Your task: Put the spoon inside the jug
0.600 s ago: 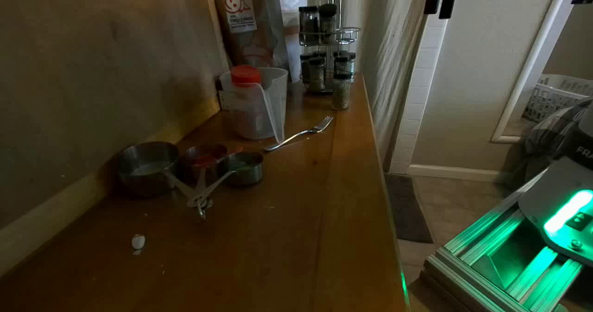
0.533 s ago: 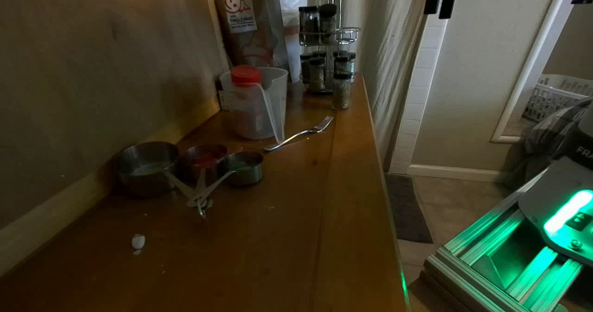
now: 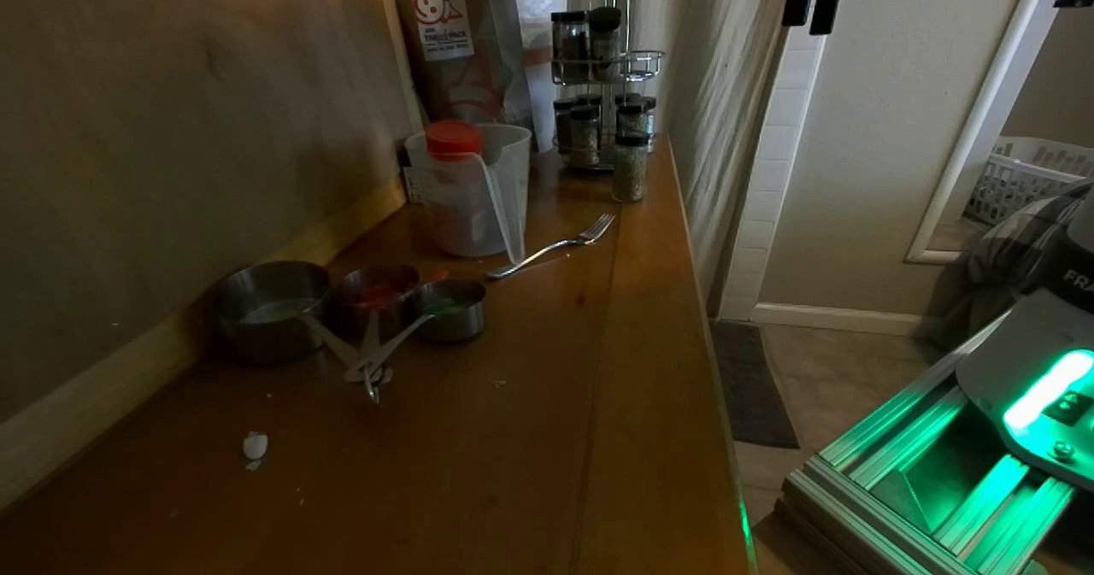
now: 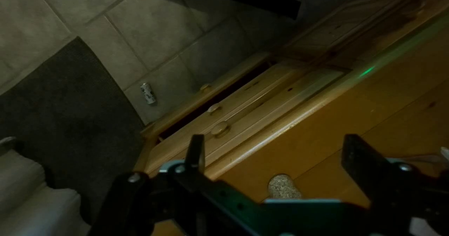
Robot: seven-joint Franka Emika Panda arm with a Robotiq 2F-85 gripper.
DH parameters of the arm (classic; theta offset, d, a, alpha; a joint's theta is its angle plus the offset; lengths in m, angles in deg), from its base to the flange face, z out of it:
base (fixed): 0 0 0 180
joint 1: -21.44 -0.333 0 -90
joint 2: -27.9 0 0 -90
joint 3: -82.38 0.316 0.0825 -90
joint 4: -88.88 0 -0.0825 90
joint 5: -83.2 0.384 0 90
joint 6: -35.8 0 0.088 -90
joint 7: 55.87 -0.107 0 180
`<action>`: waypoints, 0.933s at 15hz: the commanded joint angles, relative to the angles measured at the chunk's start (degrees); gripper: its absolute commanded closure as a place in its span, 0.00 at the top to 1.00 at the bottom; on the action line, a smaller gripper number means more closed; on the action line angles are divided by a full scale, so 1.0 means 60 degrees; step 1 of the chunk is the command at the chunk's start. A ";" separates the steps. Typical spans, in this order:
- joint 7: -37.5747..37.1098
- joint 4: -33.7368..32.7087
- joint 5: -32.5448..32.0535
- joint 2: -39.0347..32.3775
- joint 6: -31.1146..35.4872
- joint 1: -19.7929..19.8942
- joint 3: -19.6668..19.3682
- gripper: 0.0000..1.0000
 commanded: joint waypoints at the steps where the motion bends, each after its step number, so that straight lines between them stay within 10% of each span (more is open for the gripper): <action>1: 0.0034 -0.0013 0.0042 -0.0009 -0.0016 0.0071 0.0068 1.00; 14: 0.1458 0.0245 -0.0014 0.0642 0.0048 -0.1097 0.0519 1.00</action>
